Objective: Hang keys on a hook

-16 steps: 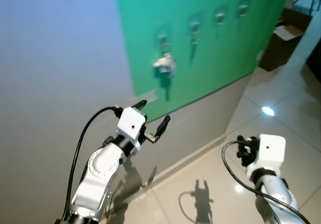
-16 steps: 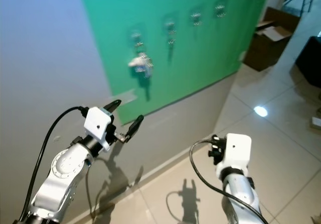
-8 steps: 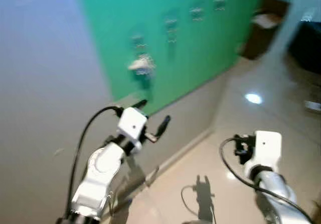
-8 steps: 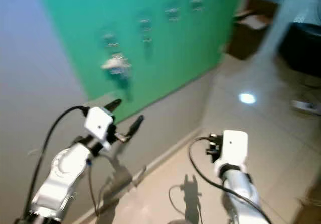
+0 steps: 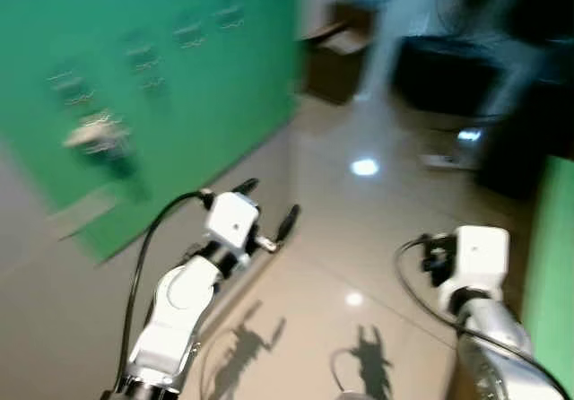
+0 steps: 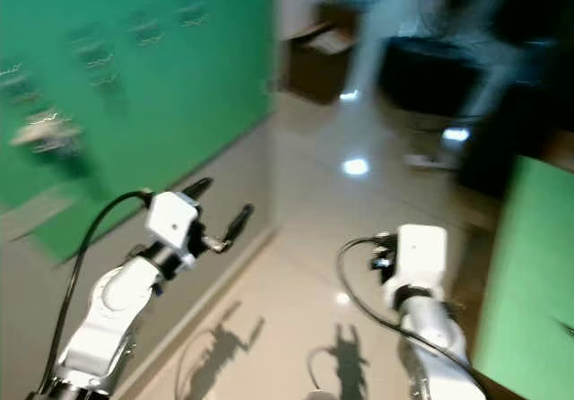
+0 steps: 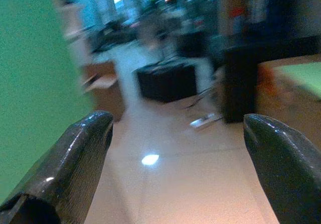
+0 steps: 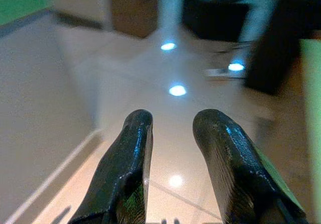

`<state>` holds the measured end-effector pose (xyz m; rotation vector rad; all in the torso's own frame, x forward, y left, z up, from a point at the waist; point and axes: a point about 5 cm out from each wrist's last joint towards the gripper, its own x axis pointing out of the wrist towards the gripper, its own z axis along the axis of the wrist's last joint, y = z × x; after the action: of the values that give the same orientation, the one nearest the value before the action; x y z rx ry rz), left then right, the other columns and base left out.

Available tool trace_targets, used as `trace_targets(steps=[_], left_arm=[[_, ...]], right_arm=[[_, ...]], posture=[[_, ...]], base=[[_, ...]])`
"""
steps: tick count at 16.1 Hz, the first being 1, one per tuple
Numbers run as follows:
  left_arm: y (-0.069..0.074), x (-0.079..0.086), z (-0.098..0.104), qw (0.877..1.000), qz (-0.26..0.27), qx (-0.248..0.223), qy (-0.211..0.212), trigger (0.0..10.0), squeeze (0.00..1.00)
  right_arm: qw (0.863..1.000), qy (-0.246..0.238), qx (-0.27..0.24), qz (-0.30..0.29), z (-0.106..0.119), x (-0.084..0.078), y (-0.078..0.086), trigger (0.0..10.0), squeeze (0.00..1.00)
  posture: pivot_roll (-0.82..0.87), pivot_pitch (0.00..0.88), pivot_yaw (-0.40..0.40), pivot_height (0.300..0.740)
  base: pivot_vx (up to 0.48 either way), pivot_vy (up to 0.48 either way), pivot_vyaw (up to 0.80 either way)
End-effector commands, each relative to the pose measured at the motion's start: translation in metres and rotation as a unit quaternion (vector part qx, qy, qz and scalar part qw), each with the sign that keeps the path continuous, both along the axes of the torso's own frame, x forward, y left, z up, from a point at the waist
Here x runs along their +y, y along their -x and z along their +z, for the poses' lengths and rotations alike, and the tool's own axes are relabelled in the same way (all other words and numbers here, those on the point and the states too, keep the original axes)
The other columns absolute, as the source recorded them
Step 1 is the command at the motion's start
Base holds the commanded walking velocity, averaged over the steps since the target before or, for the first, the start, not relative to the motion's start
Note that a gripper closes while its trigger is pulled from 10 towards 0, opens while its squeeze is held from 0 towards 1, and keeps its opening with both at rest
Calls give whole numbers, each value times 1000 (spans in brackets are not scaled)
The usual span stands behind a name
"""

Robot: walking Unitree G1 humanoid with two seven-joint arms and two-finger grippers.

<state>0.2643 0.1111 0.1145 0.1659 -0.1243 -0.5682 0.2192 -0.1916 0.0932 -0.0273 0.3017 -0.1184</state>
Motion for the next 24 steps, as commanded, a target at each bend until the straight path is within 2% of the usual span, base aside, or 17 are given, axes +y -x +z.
trace_targets(steps=[1,6,10,12,14,17,19,21,23,24], left_arm=[[-1,7,0,1000,7,-3,-11,10000,0],[-7,8,2,1000,-11,-5,-21,10000,0],[-13,2,6,1000,-12,-10,-8,10000,0],[-14,0,6,1000,-7,-9,-2,10000,0],[-15,0,6,1000,-6,-9,-3,10000,0],[-16,3,8,1000,2,-11,-1,10000,0],[-15,8,6,1000,26,-10,5,10000,0],[-19,16,0,996,77,24,34,10000,0],[-16,21,-2,995,99,20,25,10000,0],[-6,29,-7,992,125,10,6,10000,0]], right_arm=[[1000,-6,2,-4,0,3,1,10000,0],[1000,-1,1,-25,2,0,3,10000,0],[1000,18,-5,-25,3,-3,-3,10000,0],[998,65,-22,14,7,-1,-13,10000,0],[997,71,-15,3,5,-4,-14,10000,0],[998,66,-17,16,3,0,-15,10000,0],[997,69,-17,31,1,5,-15,10000,0],[994,89,-36,57,6,9,-20,10000,0],[992,90,-66,66,14,12,-25,10000,0],[988,78,-105,86,22,17,-29,10000,0]], posture=[[-179,0,42,740],[-195,0,68,740],[-205,0,86,740],[-203,0,87,740],[-191,0,84,740],[-185,0,84,740],[-182,0,83,740],[-176,0,55,740],[-163,0,19,740],[-135,0,-29,740]], base=[[0,-386,-800],[0,-372,-800],[0,-370,-736],[0,-369,0],[0,-369,0],[0,-368,0],[0,-368,0],[0,0,0],[0,0,0],[0,0,0]])
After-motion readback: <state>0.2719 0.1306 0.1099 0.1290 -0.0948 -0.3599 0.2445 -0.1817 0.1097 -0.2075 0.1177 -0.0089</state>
